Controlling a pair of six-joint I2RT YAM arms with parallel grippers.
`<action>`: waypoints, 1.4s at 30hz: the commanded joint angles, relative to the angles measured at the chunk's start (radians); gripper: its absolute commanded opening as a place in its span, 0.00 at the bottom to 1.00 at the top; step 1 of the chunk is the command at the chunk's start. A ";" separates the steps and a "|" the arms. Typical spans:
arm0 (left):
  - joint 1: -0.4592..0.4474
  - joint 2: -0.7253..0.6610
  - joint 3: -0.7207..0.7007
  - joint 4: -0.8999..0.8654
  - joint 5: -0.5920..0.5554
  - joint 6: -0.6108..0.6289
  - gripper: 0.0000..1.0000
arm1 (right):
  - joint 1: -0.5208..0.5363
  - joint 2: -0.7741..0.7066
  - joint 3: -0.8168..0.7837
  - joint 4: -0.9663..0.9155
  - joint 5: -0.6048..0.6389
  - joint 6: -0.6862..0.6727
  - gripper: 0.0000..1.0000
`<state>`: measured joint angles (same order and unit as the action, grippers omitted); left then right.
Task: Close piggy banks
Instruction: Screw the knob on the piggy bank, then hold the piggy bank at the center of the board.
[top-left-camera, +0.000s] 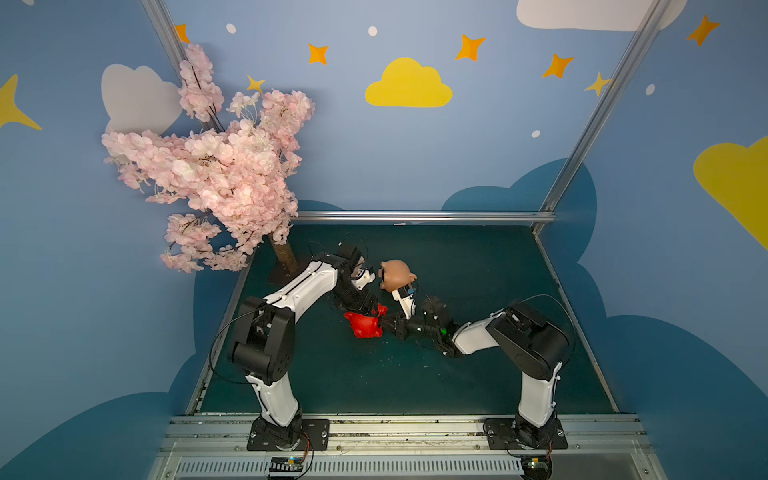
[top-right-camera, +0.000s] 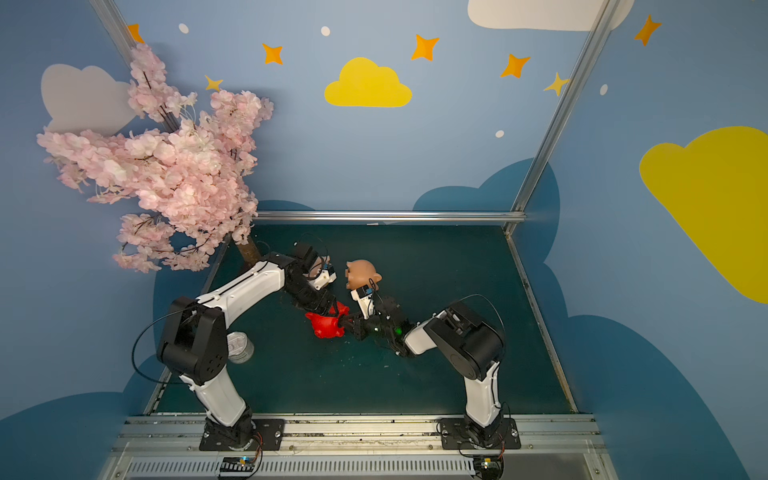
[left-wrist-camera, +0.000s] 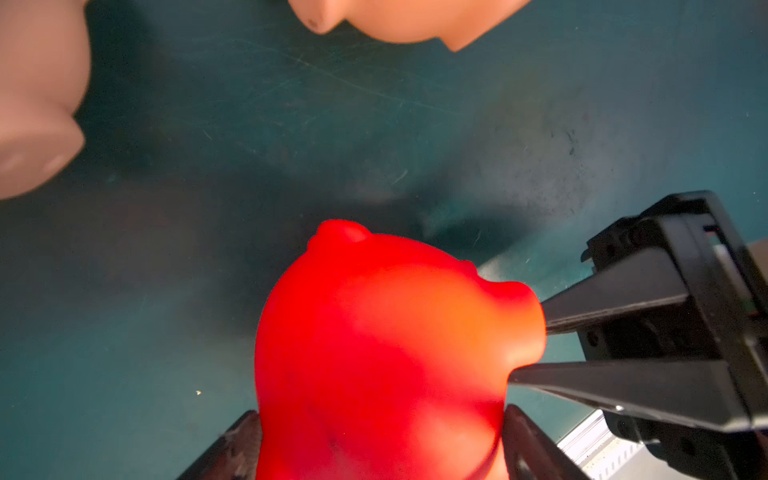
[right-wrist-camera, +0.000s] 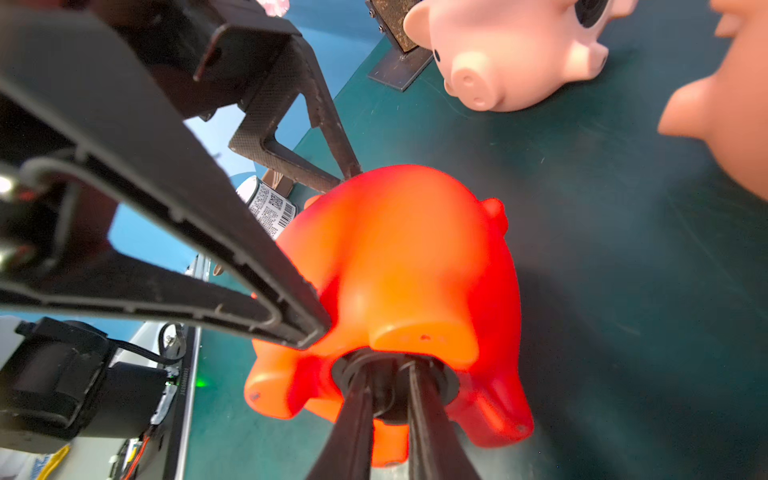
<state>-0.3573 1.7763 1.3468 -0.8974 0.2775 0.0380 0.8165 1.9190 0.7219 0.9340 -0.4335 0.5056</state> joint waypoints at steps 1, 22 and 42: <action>-0.010 0.026 -0.041 -0.025 0.006 0.009 0.85 | -0.004 0.019 0.037 0.019 -0.011 0.016 0.13; -0.013 0.024 -0.044 -0.021 0.009 0.010 0.85 | -0.001 0.028 0.034 0.038 -0.010 -0.128 0.00; -0.014 0.028 -0.051 -0.023 0.007 0.014 0.85 | 0.004 0.048 -0.044 0.214 0.029 -0.394 0.00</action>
<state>-0.3557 1.7725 1.3407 -0.8886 0.2798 0.0383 0.8181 1.9556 0.6834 1.0679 -0.4198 0.1669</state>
